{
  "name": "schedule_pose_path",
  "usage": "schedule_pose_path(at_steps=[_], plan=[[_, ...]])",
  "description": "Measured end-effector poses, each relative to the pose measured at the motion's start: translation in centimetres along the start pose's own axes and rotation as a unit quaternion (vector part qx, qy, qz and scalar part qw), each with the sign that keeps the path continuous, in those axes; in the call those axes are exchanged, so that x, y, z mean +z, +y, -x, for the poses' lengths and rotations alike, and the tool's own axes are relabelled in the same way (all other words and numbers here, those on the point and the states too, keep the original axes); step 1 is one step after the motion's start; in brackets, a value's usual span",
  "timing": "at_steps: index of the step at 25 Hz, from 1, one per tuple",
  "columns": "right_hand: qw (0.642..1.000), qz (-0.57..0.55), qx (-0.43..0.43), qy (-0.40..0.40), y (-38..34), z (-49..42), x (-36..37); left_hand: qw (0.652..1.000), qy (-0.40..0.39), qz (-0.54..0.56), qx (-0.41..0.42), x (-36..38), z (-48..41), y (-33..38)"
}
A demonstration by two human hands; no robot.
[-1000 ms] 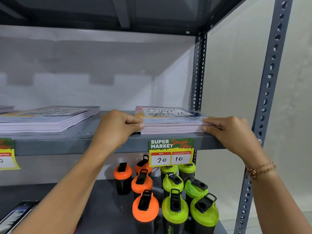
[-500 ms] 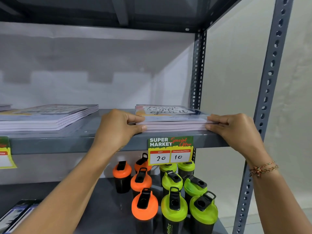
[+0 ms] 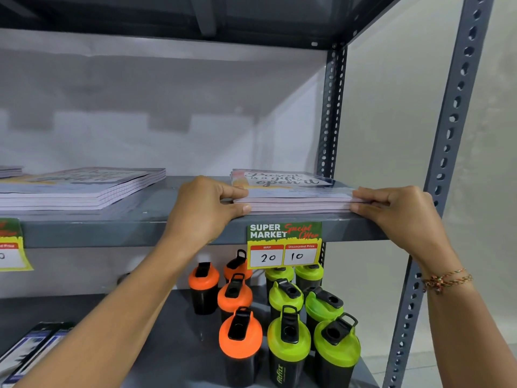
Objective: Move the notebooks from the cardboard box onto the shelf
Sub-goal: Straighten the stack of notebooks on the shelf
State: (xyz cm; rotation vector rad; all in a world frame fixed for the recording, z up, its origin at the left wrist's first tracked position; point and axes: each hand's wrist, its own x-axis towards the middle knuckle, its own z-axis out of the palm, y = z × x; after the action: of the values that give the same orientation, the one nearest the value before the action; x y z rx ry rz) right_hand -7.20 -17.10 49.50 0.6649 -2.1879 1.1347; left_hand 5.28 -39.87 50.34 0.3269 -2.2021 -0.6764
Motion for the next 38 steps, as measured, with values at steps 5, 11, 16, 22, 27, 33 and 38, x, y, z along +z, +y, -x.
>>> schedule_pose_path(at_steps=[5,11,16,22,27,33,38], plan=[[1.0,0.005,-0.004,-0.007,0.0,-0.1,0.0,1.0,-0.002,0.002,-0.006,-0.2,-0.4,-0.3],[1.0,0.007,-0.004,-0.011,0.0,-0.1,0.0,1.0,-0.002,-0.004,-0.004,-0.2,-0.5,-0.3],[1.0,-0.005,0.005,-0.029,0.2,-0.4,-0.2,1.0,0.005,0.005,0.005,0.0,-0.1,-0.2],[1.0,-0.019,0.021,-0.003,0.0,-0.3,-0.2,0.997,0.072,0.039,-0.001,0.7,0.5,-0.2],[0.999,-0.027,0.03,0.001,0.4,-0.3,-0.2,0.995,0.088,0.028,0.022,0.8,0.9,0.0],[0.999,-0.042,0.024,-0.008,0.6,-0.6,-0.1,0.996,0.085,0.024,0.031,0.8,0.7,-0.5],[1.0,-0.029,0.006,-0.001,0.6,-0.6,0.1,0.995,0.088,0.019,0.035,1.0,0.6,-0.6]])
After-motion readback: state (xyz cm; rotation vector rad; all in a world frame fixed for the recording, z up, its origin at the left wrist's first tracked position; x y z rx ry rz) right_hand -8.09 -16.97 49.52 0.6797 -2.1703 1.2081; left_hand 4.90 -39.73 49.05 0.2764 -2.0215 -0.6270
